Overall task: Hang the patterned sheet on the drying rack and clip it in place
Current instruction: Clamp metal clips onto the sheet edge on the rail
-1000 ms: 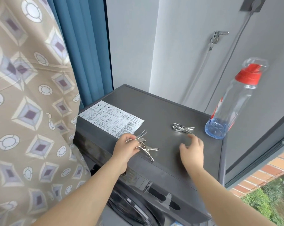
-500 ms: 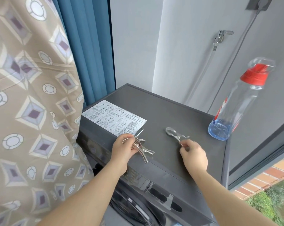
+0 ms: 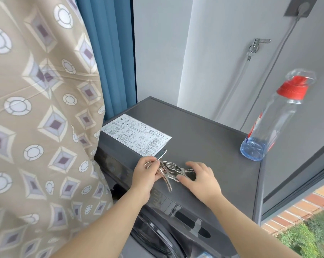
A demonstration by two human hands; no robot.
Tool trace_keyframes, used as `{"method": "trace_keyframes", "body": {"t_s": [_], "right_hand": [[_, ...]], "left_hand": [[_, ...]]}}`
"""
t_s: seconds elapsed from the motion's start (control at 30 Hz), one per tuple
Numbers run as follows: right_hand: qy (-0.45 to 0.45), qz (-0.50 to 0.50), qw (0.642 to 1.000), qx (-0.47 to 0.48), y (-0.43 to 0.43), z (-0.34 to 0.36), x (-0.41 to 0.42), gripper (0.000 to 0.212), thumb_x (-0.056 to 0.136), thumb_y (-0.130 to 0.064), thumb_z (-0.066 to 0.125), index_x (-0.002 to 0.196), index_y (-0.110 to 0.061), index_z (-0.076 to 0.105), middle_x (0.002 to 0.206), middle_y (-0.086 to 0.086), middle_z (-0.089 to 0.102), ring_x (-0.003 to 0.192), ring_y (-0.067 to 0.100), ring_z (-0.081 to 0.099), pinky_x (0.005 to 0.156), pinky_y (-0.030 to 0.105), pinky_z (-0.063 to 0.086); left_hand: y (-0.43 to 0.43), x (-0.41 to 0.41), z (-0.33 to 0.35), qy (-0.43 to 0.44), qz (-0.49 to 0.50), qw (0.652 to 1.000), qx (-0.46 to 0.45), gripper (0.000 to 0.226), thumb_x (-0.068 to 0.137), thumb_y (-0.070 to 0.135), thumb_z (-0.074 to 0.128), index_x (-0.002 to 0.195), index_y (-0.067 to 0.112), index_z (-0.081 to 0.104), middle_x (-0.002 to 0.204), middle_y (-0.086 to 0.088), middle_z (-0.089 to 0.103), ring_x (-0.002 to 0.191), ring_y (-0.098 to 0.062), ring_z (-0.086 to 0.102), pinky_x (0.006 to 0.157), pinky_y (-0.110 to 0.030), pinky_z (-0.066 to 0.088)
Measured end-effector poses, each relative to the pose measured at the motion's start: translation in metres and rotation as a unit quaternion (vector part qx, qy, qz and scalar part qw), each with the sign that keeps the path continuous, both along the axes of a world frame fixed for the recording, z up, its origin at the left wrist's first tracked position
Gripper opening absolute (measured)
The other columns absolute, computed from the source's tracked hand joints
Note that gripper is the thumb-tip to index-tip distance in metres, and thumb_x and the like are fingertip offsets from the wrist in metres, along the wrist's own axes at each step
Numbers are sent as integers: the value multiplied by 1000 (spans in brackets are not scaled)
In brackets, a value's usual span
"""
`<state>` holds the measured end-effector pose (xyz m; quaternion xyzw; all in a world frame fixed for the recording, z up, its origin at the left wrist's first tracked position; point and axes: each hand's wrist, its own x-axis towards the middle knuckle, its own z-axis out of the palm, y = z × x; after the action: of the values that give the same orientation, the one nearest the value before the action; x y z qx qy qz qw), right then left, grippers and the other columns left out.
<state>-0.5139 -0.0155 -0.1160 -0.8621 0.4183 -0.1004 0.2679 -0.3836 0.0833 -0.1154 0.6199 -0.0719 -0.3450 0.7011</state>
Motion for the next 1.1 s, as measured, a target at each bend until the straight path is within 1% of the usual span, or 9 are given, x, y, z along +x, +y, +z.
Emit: {"method": "trace_keyframes", "body": {"t_s": [0.2,0.27,0.33,0.53,0.73,0.83,0.9,1.0,1.1], "right_hand": [[56,50,995,-62,6,-6,4,39,89,-45,54,124,-30,54,128,-8,48,115,21,38,98,28,33],[69,61,993,-78,6,-8,3,37,91,-45,50,127,-33,52,130,-10,46,117,21,36,98,28,30],[57,50,994,-85,8,-9,4,34,93,-43,48,125,-34,52,129,-11,48,119,21,36,96,28,29],[-110,44,993,-2,33,13,25,33,93,-38,51,124,-27,55,115,-6,54,117,16,44,97,26,34],[-277,100,954,50,70,82,66,24,90,-31,59,112,-22,62,101,-8,52,86,1,54,71,7,36],[-342,161,924,63,94,125,83,9,88,-28,62,93,-35,59,96,-11,54,77,-7,51,69,4,38],[-382,203,899,59,111,149,95,18,86,-27,64,85,-43,55,93,-12,56,79,-4,52,72,8,40],[-426,252,867,61,134,177,109,23,84,-24,66,85,-44,55,93,-9,59,80,4,54,75,15,43],[-459,296,836,47,145,201,126,26,80,-28,71,80,-51,60,89,-11,59,80,7,56,74,15,43]], "left_hand": [[10,5,-2,-38,5,999,32,22,90,3,48,107,17,48,107,-10,54,77,-16,61,72,-27,55],[12,6,-2,-48,12,998,45,23,91,2,45,109,17,46,100,-8,53,70,-15,57,72,-28,54],[14,6,1,-72,17,995,74,23,92,4,41,110,17,46,86,-4,53,59,-15,50,60,-27,48],[35,17,28,-137,37,984,108,20,89,6,40,95,22,50,76,-2,48,57,-14,41,53,-24,34],[83,31,111,-226,69,970,54,28,86,-2,40,76,17,57,54,1,41,48,-12,36,43,-21,29],[117,43,161,-250,133,959,-3,31,82,-7,36,68,11,57,45,0,34,38,-9,30,36,-18,24],[139,48,189,-256,168,951,-44,31,81,-7,35,66,10,56,44,-3,32,34,-9,27,32,-14,21],[164,48,215,-279,184,942,-40,26,86,12,48,63,18,58,48,-2,34,34,-8,27,34,-15,21],[177,51,239,-350,235,907,-7,30,85,40,59,64,20,61,42,11,43,38,-5,38,39,-21,29]]}}
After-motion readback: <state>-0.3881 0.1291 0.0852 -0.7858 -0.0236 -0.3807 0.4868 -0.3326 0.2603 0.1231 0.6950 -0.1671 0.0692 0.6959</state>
